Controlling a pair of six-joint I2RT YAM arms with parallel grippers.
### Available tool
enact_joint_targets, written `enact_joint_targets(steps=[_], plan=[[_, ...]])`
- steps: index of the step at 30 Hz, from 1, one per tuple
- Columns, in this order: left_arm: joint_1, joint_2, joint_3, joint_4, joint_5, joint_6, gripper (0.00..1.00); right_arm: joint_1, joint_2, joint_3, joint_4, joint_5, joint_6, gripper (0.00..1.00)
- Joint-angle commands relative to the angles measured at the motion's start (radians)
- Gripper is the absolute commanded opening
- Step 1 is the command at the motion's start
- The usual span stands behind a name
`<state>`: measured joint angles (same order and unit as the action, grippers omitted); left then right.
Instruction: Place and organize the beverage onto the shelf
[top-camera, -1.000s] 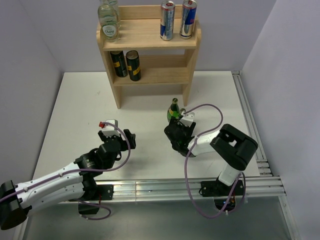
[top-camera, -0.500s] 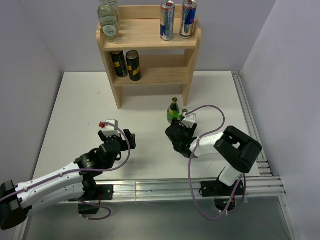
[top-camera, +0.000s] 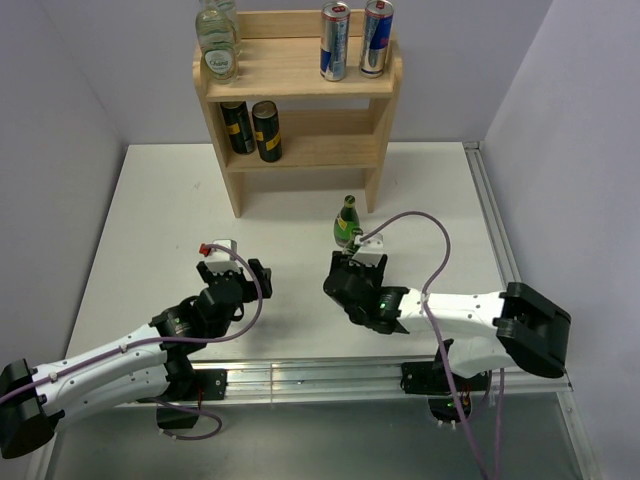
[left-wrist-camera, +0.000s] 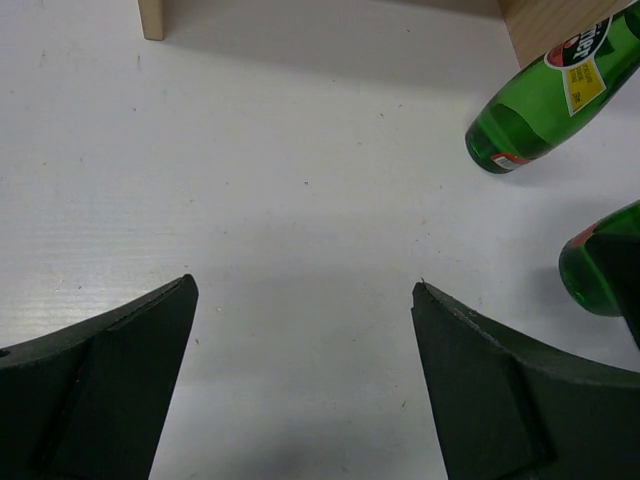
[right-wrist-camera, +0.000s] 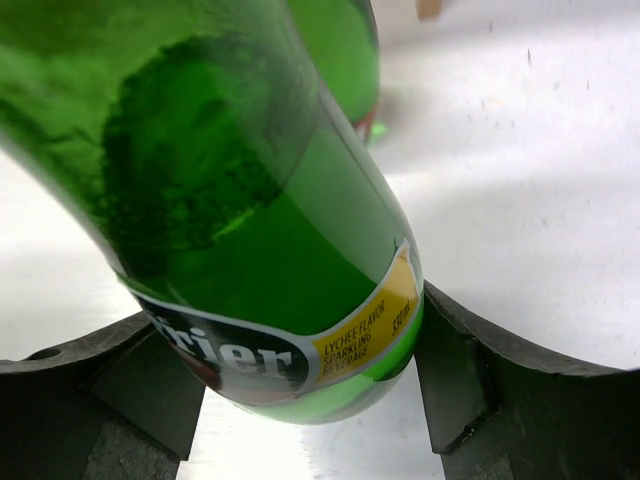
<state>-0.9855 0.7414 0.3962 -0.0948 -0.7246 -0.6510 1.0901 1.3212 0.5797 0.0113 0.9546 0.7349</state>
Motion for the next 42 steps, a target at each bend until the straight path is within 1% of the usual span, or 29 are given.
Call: enact_joint_targets(steps=[1, 3, 6, 8, 12, 15, 20, 27, 37, 42], plan=[[-0.004, -0.001, -0.008, 0.023, -0.021, -0.016, 0.96, 0.011, -0.099, 0.1, 0.022, 0.125, -0.04, 0.0], [-0.004, 0.003, -0.008, 0.023, -0.024, -0.018, 0.96, 0.013, -0.128, 0.13, 0.035, 0.124, -0.075, 0.0], [-0.004, 0.006, -0.008, 0.024, -0.027, -0.016, 0.97, 0.01, -0.143, 0.192, 0.071, 0.134, -0.21, 0.0], [-0.004, 0.009, -0.008, 0.026, -0.026, -0.018, 0.97, 0.004, -0.139, 0.253, 0.093, 0.121, -0.267, 0.0], [-0.004, 0.013, -0.007, 0.026, -0.029, -0.019, 0.97, -0.045, -0.119, 0.347, 0.153, 0.07, -0.4, 0.0], [-0.004, 0.01, -0.011, 0.027, -0.029, -0.021, 0.98, -0.108, -0.073, 0.43, 0.161, 0.024, -0.46, 0.0], [-0.004, 0.006, -0.013, 0.024, -0.036, -0.025, 0.99, -0.231, 0.002, 0.549, 0.167, -0.049, -0.514, 0.0], [-0.004, 0.019, -0.003, 0.007, -0.058, -0.048, 0.99, -0.364, 0.118, 0.703, 0.151, -0.145, -0.555, 0.0], [-0.004, 0.015, -0.01, 0.012, -0.055, -0.05, 0.99, -0.44, 0.305, 0.905, 0.131, -0.192, -0.588, 0.0], [-0.004, 0.022, -0.01, 0.013, -0.053, -0.049, 0.99, -0.464, 0.365, 0.976, 0.137, -0.169, -0.591, 0.0]])
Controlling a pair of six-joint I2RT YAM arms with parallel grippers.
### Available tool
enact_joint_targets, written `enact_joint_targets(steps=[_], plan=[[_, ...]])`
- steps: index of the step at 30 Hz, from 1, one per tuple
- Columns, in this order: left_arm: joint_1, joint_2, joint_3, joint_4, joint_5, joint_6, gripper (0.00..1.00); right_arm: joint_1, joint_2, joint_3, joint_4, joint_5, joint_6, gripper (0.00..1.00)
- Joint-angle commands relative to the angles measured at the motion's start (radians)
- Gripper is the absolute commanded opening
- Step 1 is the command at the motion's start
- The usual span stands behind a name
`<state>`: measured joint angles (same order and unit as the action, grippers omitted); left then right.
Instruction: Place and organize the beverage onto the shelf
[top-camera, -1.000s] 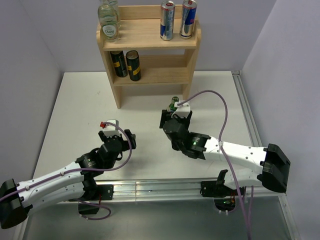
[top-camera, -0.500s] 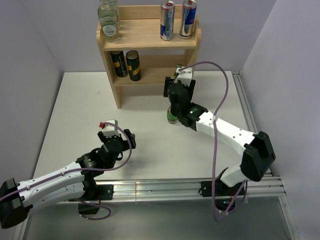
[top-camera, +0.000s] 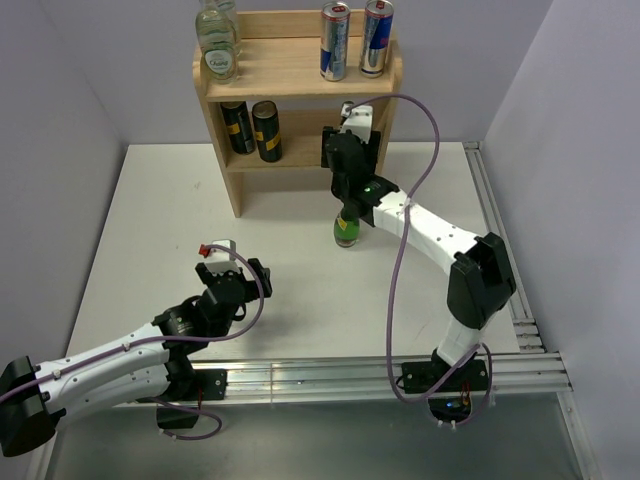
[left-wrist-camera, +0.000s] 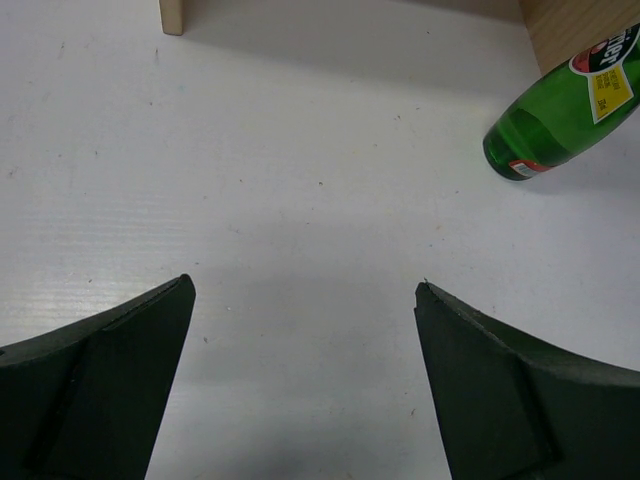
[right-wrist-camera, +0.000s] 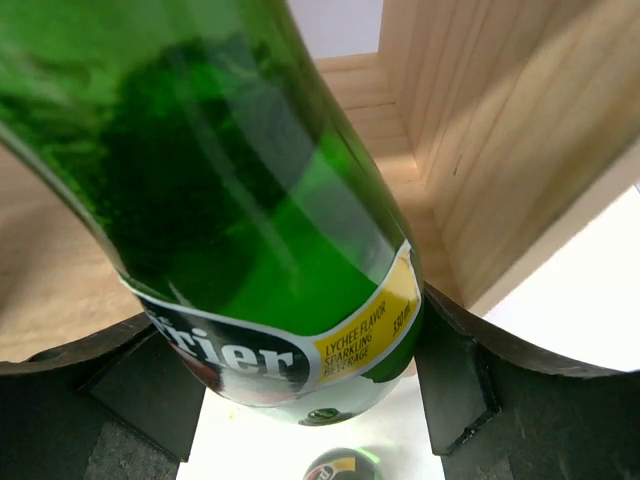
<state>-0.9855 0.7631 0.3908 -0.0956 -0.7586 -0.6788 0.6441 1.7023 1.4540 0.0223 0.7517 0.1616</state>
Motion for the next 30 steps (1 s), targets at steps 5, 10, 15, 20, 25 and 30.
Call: enact_joint_targets(steps=[5, 10, 15, 20, 25, 30], plan=[[-0.004, 0.002, -0.004, 0.019, -0.013, -0.016, 0.99, -0.034, 0.043, 0.143, 0.137, 0.075, -0.011, 0.0], [-0.004, -0.004, -0.007, 0.022, -0.01, -0.015, 0.99, -0.05, 0.094, 0.169, 0.169, 0.104, -0.008, 0.0], [-0.004, -0.001, -0.006, 0.023, -0.007, -0.013, 0.99, -0.06, 0.132, 0.203, 0.182, 0.156, 0.003, 0.0], [-0.004, -0.004, -0.009, 0.023, -0.005, -0.01, 0.99, -0.063, 0.158, 0.217, 0.186, 0.205, 0.009, 0.0], [-0.004, -0.005, -0.007, 0.022, -0.008, -0.013, 0.99, -0.067, 0.154, 0.181, 0.214, 0.262, 0.015, 0.0], [-0.004, -0.01, -0.01, 0.023, -0.004, -0.011, 0.99, -0.067, 0.155, 0.174, 0.225, 0.29, 0.012, 0.0]])
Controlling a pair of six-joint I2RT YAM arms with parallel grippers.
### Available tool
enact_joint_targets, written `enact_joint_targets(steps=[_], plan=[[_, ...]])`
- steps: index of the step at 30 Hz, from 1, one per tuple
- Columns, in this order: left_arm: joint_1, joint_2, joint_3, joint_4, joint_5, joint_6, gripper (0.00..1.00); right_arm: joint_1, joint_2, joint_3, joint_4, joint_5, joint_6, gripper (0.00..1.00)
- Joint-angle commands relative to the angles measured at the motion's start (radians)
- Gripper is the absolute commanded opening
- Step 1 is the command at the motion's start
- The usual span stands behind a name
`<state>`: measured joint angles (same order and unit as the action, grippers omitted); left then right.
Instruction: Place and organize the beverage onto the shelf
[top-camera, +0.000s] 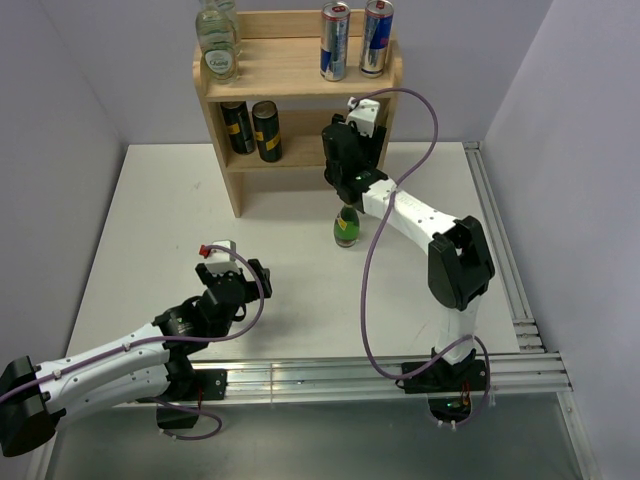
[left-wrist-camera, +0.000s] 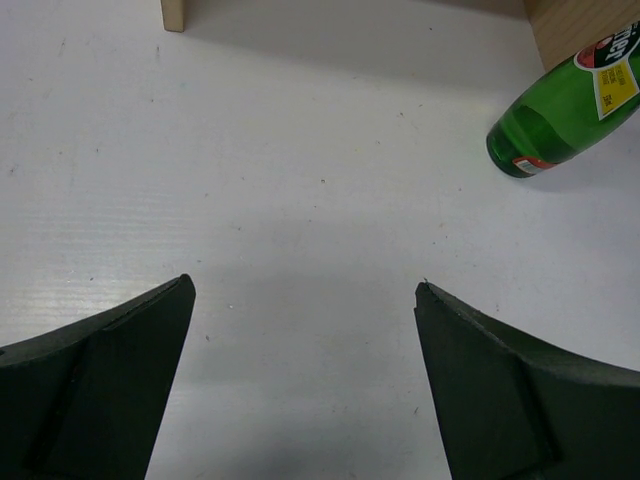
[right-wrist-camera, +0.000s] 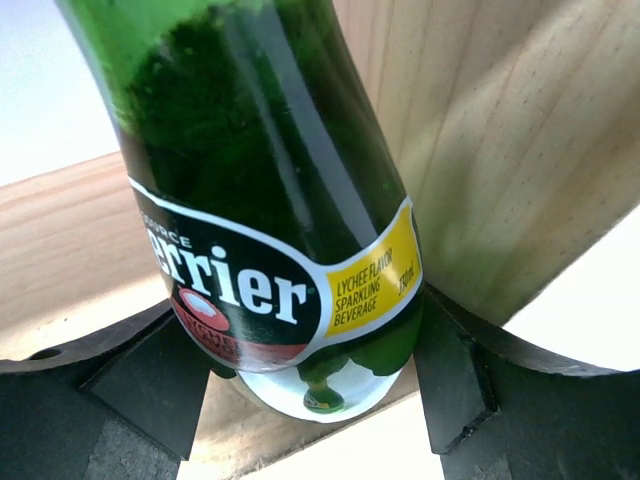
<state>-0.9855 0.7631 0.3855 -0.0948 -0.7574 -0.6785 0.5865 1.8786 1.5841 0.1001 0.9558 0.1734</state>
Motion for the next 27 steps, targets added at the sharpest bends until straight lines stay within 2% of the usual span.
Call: enact_joint_targets(steps=[1, 4, 5, 7, 8, 11, 27], plan=[[-0.004, -0.01, -0.005, 0.021, -0.006, -0.013, 0.99, -0.011, -0.018, 0.047, 0.142, 0.092, 0.003, 0.0], [-0.004, -0.01, -0.005, 0.021, -0.007, -0.013, 0.99, -0.011, -0.019, 0.044, 0.135, 0.087, 0.009, 0.28], [-0.004, -0.01, -0.005, 0.021, -0.007, -0.013, 0.99, -0.011, -0.018, 0.04, 0.135, 0.081, 0.011, 0.52], [-0.004, -0.011, -0.005, 0.018, -0.007, -0.013, 0.99, -0.011, -0.018, 0.037, 0.127, 0.074, 0.018, 0.75], [-0.004, -0.011, -0.004, 0.018, -0.007, -0.015, 0.99, -0.011, -0.018, 0.036, 0.118, 0.07, 0.027, 0.9], [-0.004, -0.013, -0.005, 0.018, -0.007, -0.013, 0.99, -0.011, -0.019, 0.028, 0.096, 0.063, 0.047, 1.0], [-0.004, -0.008, -0.005, 0.021, -0.011, -0.013, 0.99, -0.002, -0.145, -0.111, 0.016, -0.032, 0.14, 1.0]])
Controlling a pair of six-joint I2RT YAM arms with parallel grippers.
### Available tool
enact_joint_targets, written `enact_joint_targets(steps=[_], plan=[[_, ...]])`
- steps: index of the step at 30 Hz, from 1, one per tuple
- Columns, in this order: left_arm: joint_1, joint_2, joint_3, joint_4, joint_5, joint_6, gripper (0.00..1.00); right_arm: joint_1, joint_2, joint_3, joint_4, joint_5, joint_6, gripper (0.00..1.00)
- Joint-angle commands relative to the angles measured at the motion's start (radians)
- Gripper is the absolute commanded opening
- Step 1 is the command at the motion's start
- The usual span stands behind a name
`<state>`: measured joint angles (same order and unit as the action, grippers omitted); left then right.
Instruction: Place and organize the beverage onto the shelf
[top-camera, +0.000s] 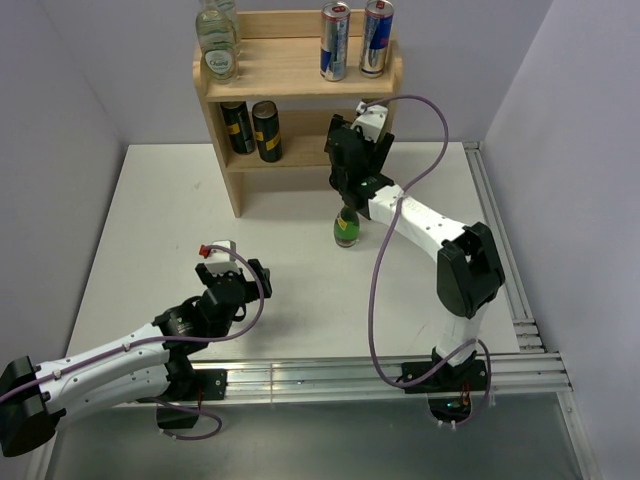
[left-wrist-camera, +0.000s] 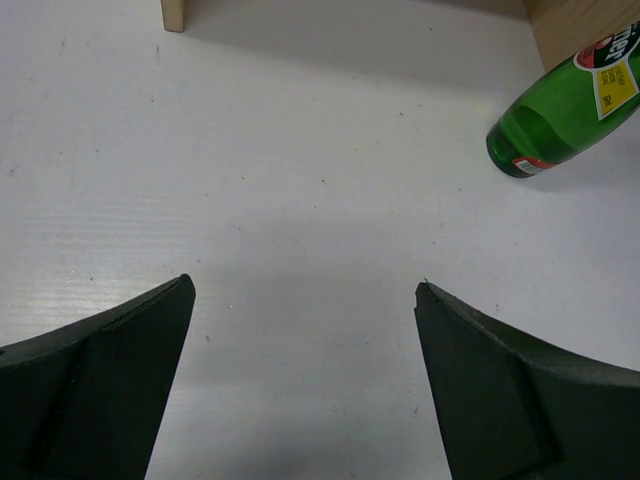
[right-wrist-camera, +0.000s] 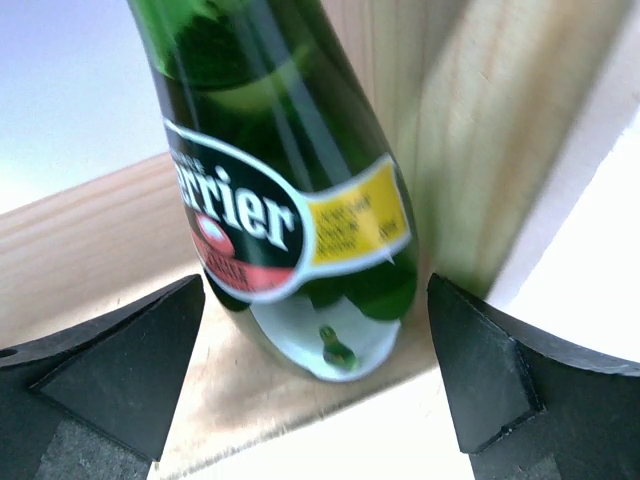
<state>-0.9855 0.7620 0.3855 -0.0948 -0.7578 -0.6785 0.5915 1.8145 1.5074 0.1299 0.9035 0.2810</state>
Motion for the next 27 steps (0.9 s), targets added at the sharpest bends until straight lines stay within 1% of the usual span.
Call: enact_joint_targets(steps=[1, 8, 12, 17, 19, 20, 21, 22, 24, 25, 26, 27], plan=[[-0.004, -0.007, -0.005, 0.021, -0.011, -0.015, 0.99, -0.006, -0.087, -0.044, -0.015, 0.003, 0.03, 1.0], [-0.004, -0.01, -0.005, 0.018, -0.015, -0.018, 0.99, -0.004, -0.141, -0.078, -0.061, -0.118, 0.012, 1.0], [-0.004, -0.009, -0.005, 0.018, -0.015, -0.016, 0.99, -0.002, -0.182, -0.11, -0.108, -0.149, 0.043, 1.0], [-0.004, -0.006, -0.004, 0.018, -0.015, -0.016, 0.99, 0.025, -0.28, -0.211, -0.122, -0.175, 0.053, 1.0], [-0.004, -0.004, -0.004, 0.018, -0.014, -0.016, 0.99, 0.033, -0.316, -0.242, -0.176, -0.218, 0.084, 1.0], [-0.004, -0.003, -0.002, 0.017, -0.015, -0.018, 0.99, 0.042, -0.36, -0.286, -0.184, -0.235, 0.098, 1.0], [-0.004, -0.003, -0.002, 0.017, -0.017, -0.018, 0.99, 0.047, -0.389, -0.317, -0.182, -0.291, 0.112, 1.0], [-0.004, -0.003, -0.004, 0.018, -0.015, -0.016, 0.99, 0.054, -0.452, -0.349, -0.167, -0.311, 0.115, 1.0], [-0.004, -0.003, -0.004, 0.018, -0.017, -0.018, 0.99, 0.093, -0.518, -0.444, -0.151, -0.347, 0.113, 1.0], [-0.004, -0.001, -0.004, 0.018, -0.017, -0.018, 0.99, 0.111, -0.582, -0.475, -0.138, -0.365, 0.112, 1.0], [-0.004, -0.001, -0.004, 0.018, -0.015, -0.019, 0.99, 0.132, -0.616, -0.534, -0.136, -0.361, 0.115, 1.0], [-0.004, -0.001, -0.004, 0.021, -0.015, -0.02, 0.99, 0.175, -0.647, -0.567, -0.133, -0.365, 0.122, 1.0]])
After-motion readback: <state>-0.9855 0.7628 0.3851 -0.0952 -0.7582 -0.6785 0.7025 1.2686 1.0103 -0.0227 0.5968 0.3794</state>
